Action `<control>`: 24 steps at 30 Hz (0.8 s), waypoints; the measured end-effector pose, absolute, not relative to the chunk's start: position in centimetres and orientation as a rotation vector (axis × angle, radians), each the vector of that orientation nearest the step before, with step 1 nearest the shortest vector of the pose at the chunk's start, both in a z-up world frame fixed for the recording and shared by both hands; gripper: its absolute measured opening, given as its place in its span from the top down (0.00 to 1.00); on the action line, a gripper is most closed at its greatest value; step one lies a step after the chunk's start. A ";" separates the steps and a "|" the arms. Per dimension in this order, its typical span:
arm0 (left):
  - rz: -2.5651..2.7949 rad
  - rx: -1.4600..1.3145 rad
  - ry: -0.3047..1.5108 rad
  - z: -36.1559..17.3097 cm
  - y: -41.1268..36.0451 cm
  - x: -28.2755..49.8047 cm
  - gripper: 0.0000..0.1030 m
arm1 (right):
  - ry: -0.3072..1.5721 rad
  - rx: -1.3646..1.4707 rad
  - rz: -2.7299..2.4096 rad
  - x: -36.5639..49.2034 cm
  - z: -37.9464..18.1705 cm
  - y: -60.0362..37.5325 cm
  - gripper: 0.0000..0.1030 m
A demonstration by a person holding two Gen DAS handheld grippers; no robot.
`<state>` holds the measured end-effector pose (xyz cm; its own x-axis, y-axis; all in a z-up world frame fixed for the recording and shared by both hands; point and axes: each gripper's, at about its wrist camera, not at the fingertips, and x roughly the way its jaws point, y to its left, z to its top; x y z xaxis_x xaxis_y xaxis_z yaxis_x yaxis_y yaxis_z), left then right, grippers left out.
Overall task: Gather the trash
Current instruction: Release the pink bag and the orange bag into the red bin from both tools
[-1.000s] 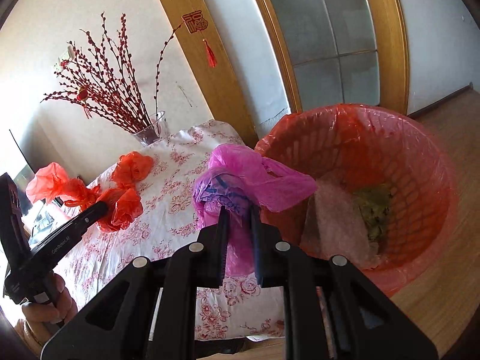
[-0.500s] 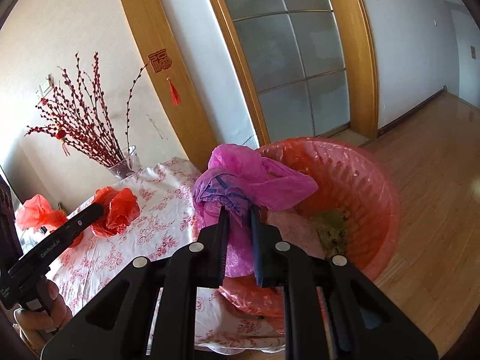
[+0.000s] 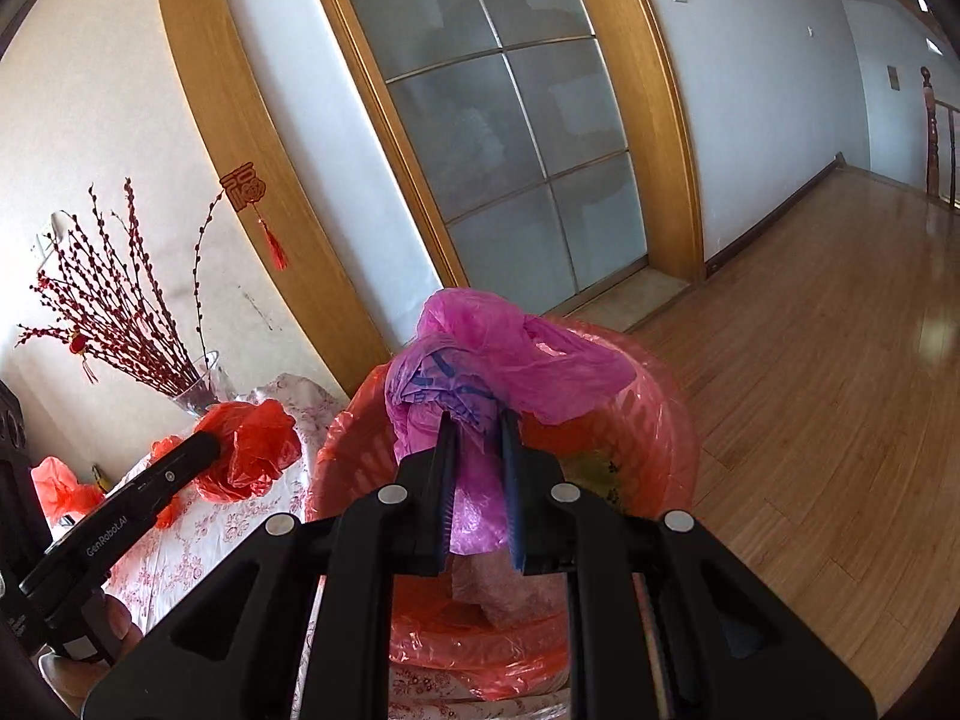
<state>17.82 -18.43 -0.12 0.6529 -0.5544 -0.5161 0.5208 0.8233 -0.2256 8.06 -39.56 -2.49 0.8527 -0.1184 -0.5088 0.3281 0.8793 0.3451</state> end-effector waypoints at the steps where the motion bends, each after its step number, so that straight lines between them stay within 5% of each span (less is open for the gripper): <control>1: -0.614 -0.059 0.608 -0.2 -18.8 17.9 0.85 | 0.496 0.441 -0.245 8.1 -2.5 -39.7 0.86; 17: -0.642 -0.045 0.630 -1.3 -21.6 18.8 0.84 | 0.472 0.455 -0.260 8.5 -2.4 -40.8 0.85; 24: -0.635 -0.058 0.692 -2.7 -21.9 20.0 0.70 | 0.504 0.480 -0.256 9.6 -3.2 -41.3 0.62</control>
<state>19.98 -21.90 -2.71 0.5907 -0.5640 -0.5771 0.5265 0.8113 -0.2540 9.57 -41.35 -3.23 0.8477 -0.1174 -0.5173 0.3482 0.8588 0.3757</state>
